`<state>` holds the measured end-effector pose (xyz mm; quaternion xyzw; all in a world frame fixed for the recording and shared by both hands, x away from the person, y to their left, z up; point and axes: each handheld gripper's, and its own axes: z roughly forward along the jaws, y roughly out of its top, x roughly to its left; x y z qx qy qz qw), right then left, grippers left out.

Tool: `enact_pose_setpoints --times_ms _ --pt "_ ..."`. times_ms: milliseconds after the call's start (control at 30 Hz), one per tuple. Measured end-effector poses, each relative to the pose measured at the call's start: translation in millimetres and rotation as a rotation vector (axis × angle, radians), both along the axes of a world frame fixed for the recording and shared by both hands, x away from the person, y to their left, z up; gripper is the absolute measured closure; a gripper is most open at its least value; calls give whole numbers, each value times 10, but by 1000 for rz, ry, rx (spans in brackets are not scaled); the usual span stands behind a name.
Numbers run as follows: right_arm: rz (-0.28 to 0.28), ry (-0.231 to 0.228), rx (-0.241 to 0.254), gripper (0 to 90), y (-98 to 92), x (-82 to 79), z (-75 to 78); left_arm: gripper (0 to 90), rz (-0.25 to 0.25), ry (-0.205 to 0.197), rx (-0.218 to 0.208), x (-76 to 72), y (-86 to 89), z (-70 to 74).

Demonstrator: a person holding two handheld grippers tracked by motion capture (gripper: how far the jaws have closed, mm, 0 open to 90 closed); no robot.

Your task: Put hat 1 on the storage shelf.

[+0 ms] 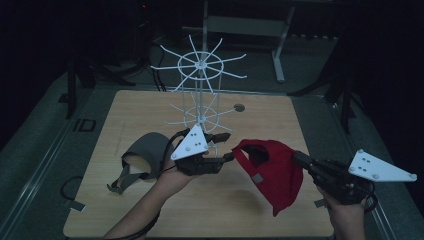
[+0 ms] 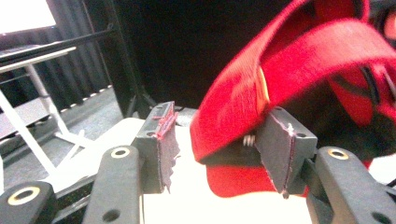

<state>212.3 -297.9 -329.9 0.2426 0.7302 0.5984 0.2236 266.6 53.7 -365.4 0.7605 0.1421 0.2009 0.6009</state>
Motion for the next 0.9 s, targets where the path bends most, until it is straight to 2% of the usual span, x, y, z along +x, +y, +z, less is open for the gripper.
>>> enact_pose_setpoints --times_ms 33,100,133,267,400,533,600,667,700,833,900 --pt "0 0 0 891 0 0 0 487 0 0 0 0 0 0" --pt "-34 -14 -4 891 -1 23 35 487 23 -8 17 -36 23 -40" --pt "-44 -18 -4 891 -7 36 49 487 40 -5 7 -66 59 -86" --pt "-76 -21 16 891 -50 87 104 487 50 9 -3 -88 103 -131" --pt "-122 -49 43 890 -88 186 243 490 67 32 -31 -146 227 -250" --pt "-150 -73 57 891 -64 276 375 502 72 43 -35 -190 281 -321" --pt "-167 -84 58 891 -38 330 443 502 80 53 -34 -232 334 -408" --pt "-173 -87 62 890 -25 355 475 502 80 53 -34 -232 334 -408" --pt "-182 -93 63 891 6 412 542 502 89 69 -28 -251 375 -464" --pt "-191 -107 71 890 51 492 639 503 104 90 -31 -289 464 -567" --pt "-205 -117 90 890 101 571 736 503 114 104 -31 -305 531 -632"
